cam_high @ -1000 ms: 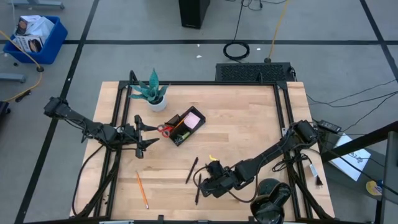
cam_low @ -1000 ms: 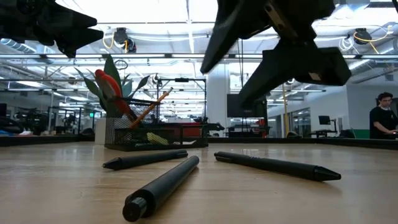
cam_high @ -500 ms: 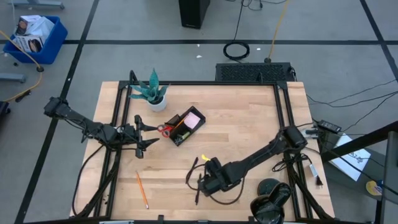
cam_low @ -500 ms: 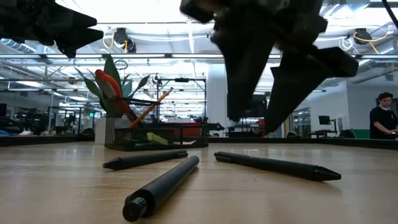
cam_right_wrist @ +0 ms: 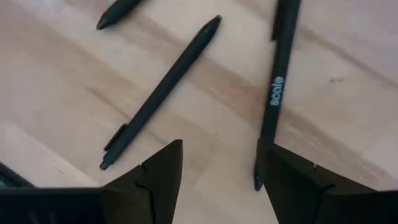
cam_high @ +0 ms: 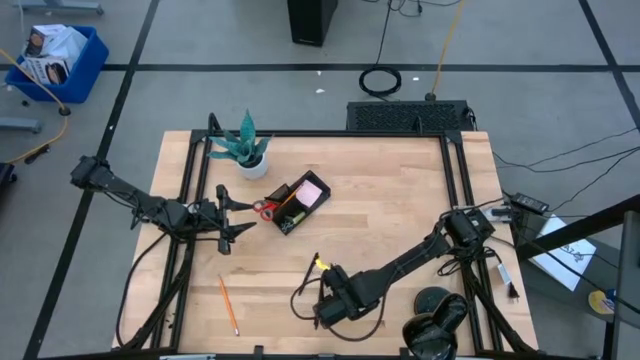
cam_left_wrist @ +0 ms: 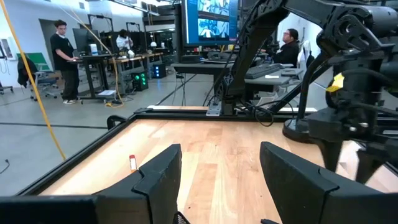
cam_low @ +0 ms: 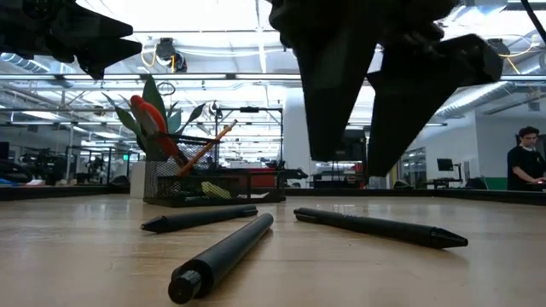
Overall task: Pick and place office supplies into organizer
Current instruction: Put the black pen into the black desk organizer
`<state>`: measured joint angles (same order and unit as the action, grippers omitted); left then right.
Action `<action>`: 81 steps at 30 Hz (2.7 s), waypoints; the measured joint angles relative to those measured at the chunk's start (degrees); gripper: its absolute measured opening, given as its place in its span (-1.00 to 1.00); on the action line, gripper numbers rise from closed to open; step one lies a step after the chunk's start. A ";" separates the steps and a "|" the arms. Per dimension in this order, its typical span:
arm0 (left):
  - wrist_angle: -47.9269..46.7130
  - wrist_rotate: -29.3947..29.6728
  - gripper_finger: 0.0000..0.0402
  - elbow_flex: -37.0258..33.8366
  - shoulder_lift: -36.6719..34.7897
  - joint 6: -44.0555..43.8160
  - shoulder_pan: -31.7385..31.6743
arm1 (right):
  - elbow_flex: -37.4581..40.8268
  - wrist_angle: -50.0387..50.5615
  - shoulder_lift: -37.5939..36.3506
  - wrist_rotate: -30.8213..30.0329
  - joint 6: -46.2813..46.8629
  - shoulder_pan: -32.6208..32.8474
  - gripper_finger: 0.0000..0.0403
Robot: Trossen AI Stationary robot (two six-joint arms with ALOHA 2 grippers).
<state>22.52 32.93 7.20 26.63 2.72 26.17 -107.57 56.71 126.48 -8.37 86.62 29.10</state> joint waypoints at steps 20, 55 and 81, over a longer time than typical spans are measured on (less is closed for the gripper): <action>0.01 0.01 0.11 0.00 0.00 0.00 0.02 | 7.71 -0.97 0.06 6.78 5.73 -0.50 -0.03; 0.00 0.01 0.11 0.00 -0.02 0.00 0.02 | 9.11 -2.93 -0.10 2.15 1.22 -1.33 -0.85; 0.00 0.00 0.11 0.00 0.00 0.00 0.00 | 9.18 -2.63 -0.16 -21.20 -19.77 -2.05 -0.86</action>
<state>22.52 32.93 7.20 26.63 2.72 26.18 -98.39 54.08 126.32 -29.56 66.85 27.05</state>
